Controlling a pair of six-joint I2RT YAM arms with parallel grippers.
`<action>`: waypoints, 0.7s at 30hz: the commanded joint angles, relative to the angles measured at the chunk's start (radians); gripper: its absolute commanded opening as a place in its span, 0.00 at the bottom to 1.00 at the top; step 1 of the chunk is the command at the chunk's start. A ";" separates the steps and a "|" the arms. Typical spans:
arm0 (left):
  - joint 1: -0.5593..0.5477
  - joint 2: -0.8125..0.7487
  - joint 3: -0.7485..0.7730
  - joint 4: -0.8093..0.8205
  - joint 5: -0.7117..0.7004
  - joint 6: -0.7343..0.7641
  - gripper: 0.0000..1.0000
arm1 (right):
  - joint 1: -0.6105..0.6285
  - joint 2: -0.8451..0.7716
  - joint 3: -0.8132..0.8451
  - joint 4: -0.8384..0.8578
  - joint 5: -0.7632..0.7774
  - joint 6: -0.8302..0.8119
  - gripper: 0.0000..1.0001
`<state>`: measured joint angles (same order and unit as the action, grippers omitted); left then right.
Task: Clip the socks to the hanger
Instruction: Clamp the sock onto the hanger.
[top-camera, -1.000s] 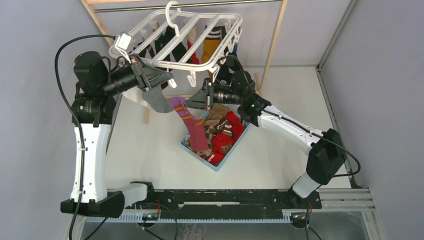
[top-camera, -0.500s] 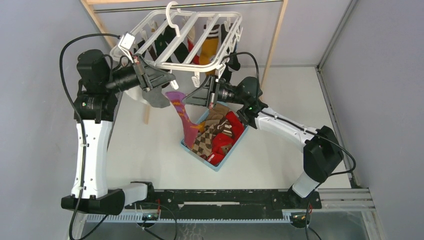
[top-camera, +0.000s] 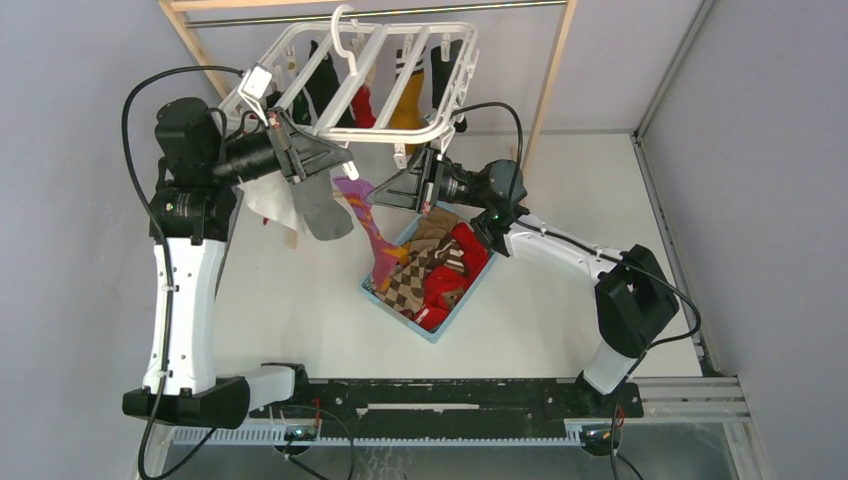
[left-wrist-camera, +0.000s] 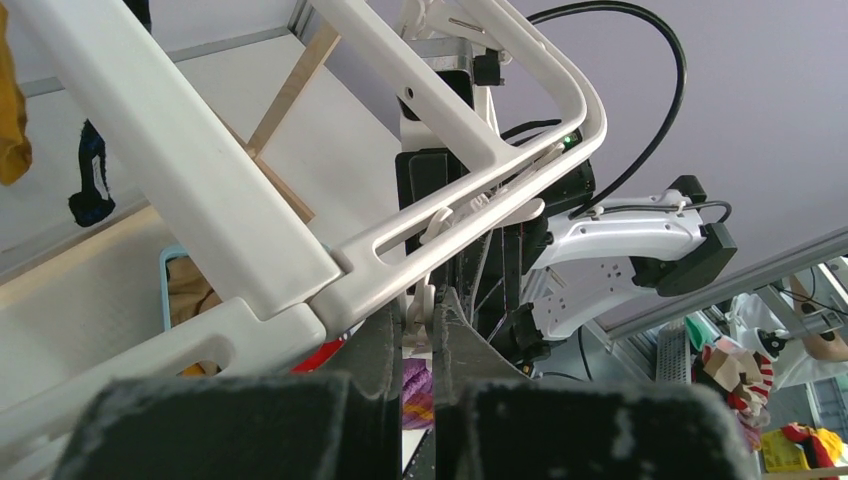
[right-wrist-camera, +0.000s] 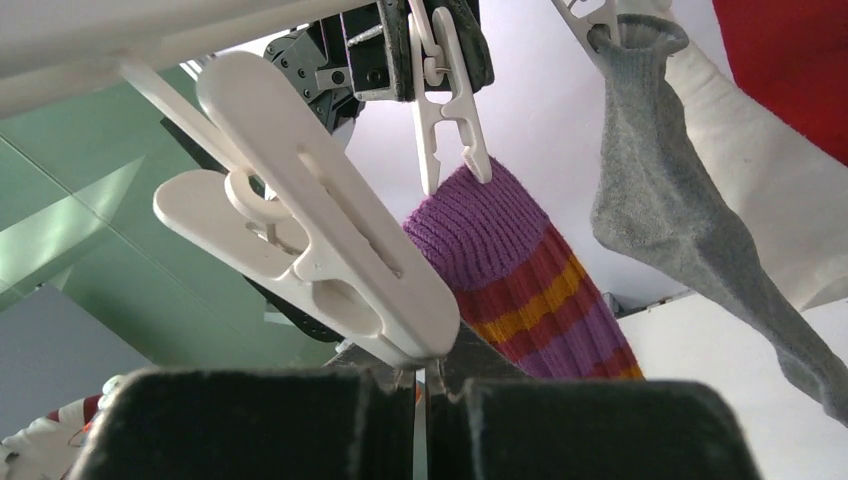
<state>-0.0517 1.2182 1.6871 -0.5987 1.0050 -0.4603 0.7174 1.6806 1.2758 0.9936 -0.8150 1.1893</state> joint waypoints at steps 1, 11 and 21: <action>0.004 -0.008 0.014 -0.006 0.063 0.018 0.00 | -0.025 -0.007 0.008 0.088 0.047 0.033 0.00; 0.003 -0.009 0.015 -0.006 0.084 0.017 0.00 | -0.042 0.023 0.009 0.177 0.077 0.131 0.00; 0.003 -0.003 0.014 -0.006 0.104 0.017 0.00 | -0.043 0.036 0.014 0.232 0.104 0.180 0.00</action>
<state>-0.0517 1.2285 1.6871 -0.5827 1.0309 -0.4599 0.7097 1.7195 1.2758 1.1164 -0.8040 1.3235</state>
